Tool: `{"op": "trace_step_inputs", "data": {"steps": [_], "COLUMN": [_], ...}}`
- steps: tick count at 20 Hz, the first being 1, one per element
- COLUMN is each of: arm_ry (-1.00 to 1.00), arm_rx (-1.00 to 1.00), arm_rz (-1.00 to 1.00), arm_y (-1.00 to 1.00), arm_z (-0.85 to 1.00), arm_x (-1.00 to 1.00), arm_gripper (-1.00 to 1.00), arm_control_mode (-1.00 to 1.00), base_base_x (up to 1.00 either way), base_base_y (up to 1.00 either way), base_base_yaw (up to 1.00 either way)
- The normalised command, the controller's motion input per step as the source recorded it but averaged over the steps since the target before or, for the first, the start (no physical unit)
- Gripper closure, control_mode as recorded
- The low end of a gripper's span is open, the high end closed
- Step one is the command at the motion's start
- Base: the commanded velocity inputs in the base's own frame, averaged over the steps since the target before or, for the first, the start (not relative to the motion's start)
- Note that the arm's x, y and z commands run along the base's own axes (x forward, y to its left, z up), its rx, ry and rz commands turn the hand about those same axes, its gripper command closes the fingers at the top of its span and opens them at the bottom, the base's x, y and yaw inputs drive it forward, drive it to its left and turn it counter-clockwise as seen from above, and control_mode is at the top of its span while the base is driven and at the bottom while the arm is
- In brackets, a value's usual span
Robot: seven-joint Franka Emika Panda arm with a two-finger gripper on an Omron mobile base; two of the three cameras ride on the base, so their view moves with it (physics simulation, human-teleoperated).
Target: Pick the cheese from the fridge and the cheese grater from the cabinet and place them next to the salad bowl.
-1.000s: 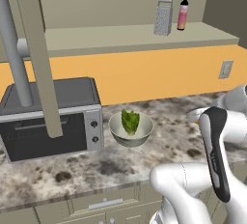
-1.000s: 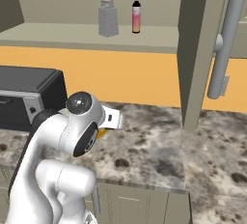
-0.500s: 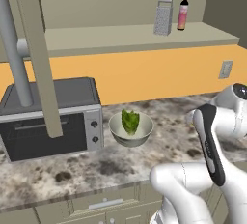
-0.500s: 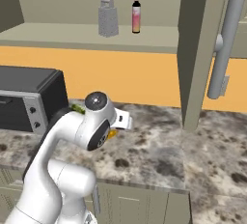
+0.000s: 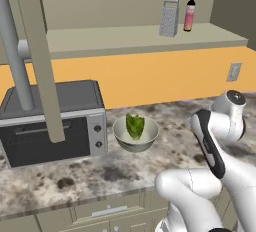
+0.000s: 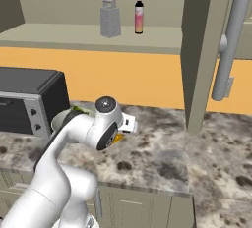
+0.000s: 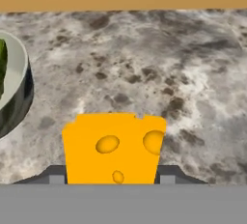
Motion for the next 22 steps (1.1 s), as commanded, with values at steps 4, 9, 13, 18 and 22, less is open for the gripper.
{"op": "trace_step_inputs", "data": {"steps": [4,9,13,18,22], "arm_ry": [-0.02,0.0,0.0,0.0,0.0], "arm_rx": [0.0,0.0,0.0,0.0,0.0], "arm_rz": [0.0,0.0,0.0,0.0,0.0], "arm_y": [0.0,0.0,0.0,-0.05,-0.19], "arm_z": [-0.45,-0.41,-0.34,-0.27,-0.32], "arm_x": [0.49,0.5,0.53,0.53,0.41], "arm_gripper": [1.0,1.0,1.0,1.0,1.0], "arm_control_mode": [-1.0,-1.0,-1.0,-1.0,-1.0], "base_base_x": [0.0,0.0,0.0,0.0,0.0], "base_base_y": [0.0,0.0,0.0,0.0,0.0], "base_base_yaw": [0.0,0.0,0.0,0.0,0.0]}}
